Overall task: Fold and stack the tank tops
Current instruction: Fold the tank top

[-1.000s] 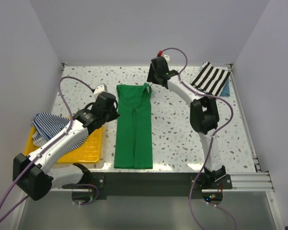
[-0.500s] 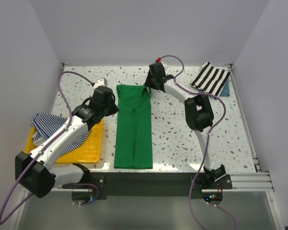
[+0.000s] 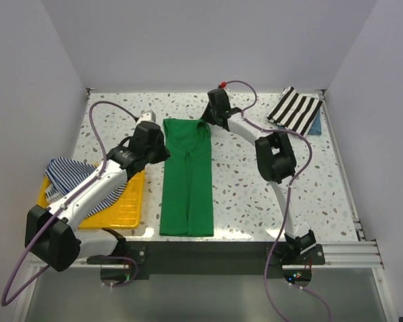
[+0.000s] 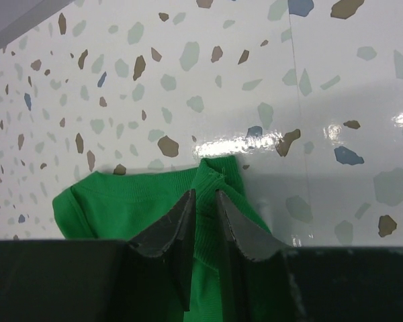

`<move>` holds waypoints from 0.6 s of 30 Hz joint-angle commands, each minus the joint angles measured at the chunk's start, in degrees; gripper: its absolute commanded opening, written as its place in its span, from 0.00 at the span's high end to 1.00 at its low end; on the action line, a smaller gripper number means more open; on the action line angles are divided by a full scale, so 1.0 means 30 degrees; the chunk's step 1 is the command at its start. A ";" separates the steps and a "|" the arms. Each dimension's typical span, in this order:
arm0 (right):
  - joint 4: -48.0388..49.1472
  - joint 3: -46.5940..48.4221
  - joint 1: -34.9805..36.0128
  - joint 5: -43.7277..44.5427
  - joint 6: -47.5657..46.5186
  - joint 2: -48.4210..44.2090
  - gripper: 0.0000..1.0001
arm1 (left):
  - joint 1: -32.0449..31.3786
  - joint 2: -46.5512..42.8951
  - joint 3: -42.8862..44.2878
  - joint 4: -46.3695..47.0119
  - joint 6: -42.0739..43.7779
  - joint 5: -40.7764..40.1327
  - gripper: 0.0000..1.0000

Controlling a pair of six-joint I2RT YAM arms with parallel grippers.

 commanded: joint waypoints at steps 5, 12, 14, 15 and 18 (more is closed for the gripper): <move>0.1869 0.0369 0.0323 -0.0334 0.1335 0.1155 0.81 | 0.0121 0.0291 -0.0479 0.1360 0.0579 0.0935 0.97; 0.1552 0.1040 0.0441 0.0511 0.1218 0.2062 0.82 | 0.0121 0.0672 -0.0567 0.1595 0.0638 0.1316 0.98; 0.0673 0.1245 0.0441 0.1069 0.0869 0.2093 0.85 | 0.0121 0.0643 -0.0596 0.1595 0.0638 0.1375 0.98; 0.0525 0.1246 0.0383 0.1710 0.0721 0.2093 0.85 | 0.0121 0.0643 -0.0655 0.1624 0.0638 0.1404 0.97; -0.0032 0.1216 0.0091 0.2330 0.0106 0.1976 0.85 | 0.0121 0.0672 -0.0977 0.1946 0.0521 0.1725 0.97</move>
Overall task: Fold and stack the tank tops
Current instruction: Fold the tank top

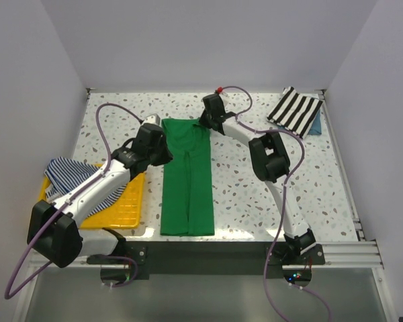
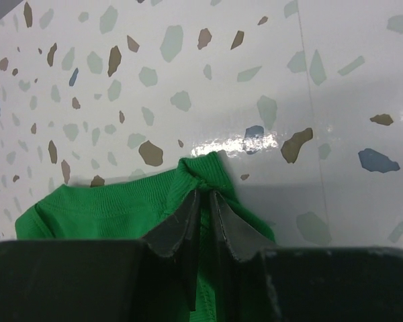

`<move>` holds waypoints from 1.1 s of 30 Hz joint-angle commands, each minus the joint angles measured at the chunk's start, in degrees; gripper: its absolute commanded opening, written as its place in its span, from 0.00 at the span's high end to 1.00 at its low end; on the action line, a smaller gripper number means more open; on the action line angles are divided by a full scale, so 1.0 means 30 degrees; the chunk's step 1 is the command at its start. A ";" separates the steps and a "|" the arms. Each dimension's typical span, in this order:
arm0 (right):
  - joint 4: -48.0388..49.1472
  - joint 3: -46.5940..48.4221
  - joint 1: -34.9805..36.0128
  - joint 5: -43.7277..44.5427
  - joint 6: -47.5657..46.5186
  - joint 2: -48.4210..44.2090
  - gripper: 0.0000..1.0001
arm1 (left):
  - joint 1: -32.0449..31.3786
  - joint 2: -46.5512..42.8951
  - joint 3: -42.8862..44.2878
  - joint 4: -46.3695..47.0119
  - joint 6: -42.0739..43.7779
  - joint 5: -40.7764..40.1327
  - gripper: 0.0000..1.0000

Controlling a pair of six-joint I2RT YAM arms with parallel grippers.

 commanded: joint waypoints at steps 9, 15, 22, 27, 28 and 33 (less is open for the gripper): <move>-0.2099 0.2095 -0.2015 0.2234 -0.2746 0.0687 0.84 | 0.0121 0.0419 -0.1003 0.2119 -0.0115 0.1308 0.92; -0.1839 0.4995 -0.3041 0.0861 -0.4181 0.2325 0.72 | 0.0121 0.1005 -0.1237 0.2763 0.0002 0.1951 0.84; -0.1424 0.6991 -0.3834 -0.0697 -0.5647 0.1342 0.29 | 0.0121 0.1328 -0.1937 0.1770 -0.0026 0.0726 0.56; -0.3563 0.4745 -0.4039 -0.1076 -0.5299 -0.2525 0.24 | 0.0092 0.0860 -0.3783 0.1065 -0.1021 0.0341 0.39; -0.3566 0.1922 -0.3981 -0.1541 -0.4949 -0.3491 0.26 | 0.0092 0.0743 -0.4453 0.1122 -0.1284 0.0458 0.39; -0.2102 -0.7995 -0.2522 -0.1723 -0.4183 -1.1312 0.33 | -0.0434 -0.0164 -0.5805 -0.0134 -0.2340 -0.0270 0.44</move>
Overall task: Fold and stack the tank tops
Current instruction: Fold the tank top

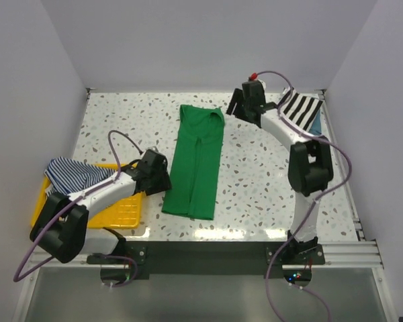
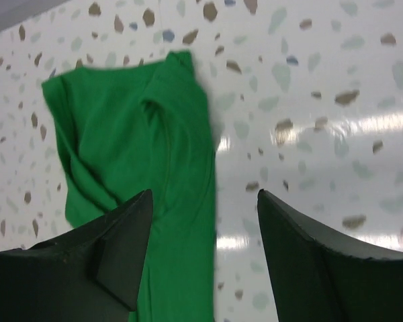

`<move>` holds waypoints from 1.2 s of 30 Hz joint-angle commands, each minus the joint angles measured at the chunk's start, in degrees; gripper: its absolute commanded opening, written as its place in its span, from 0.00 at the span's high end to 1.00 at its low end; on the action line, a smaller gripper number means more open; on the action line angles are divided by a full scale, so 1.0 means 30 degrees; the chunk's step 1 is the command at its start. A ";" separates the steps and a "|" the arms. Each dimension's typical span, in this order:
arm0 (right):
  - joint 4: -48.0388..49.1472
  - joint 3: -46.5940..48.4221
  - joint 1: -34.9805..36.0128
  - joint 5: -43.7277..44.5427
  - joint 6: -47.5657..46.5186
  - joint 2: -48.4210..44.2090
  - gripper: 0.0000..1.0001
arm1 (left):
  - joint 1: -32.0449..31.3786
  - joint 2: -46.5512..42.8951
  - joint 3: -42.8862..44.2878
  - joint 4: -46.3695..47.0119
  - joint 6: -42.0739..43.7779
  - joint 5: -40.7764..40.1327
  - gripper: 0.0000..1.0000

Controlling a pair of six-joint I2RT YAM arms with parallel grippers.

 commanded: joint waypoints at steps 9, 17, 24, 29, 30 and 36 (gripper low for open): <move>0.0202 -1.5198 0.5642 0.0407 0.3055 -1.2329 0.37 | -0.3137 -0.2505 -0.2122 -0.3575 -0.4127 -0.2147 0.46; -0.1000 -1.9541 0.8890 -0.0028 0.6102 -1.6611 0.38 | -0.3198 -0.2740 -0.2504 -0.3986 -0.4597 -0.2233 0.50; -0.1091 -2.0595 1.1679 0.0205 0.8153 -1.6116 0.38 | -0.3198 -0.1773 -0.2824 -0.3021 -0.4129 -0.1737 0.55; -0.0328 -2.0948 1.2763 0.0176 0.9179 -1.5120 0.39 | -0.3198 -0.1392 -0.3323 -0.2229 -0.3865 -0.1355 0.57; -0.0211 -2.0948 1.2881 0.0234 0.9268 -1.4770 0.39 | -0.3198 -0.1363 -0.3353 -0.2141 -0.3836 -0.1296 0.58; 0.0668 -2.1007 1.3351 0.0205 0.9825 -1.3801 0.39 | -0.3227 -0.1333 -0.3791 -0.2023 -0.3601 -0.1062 0.64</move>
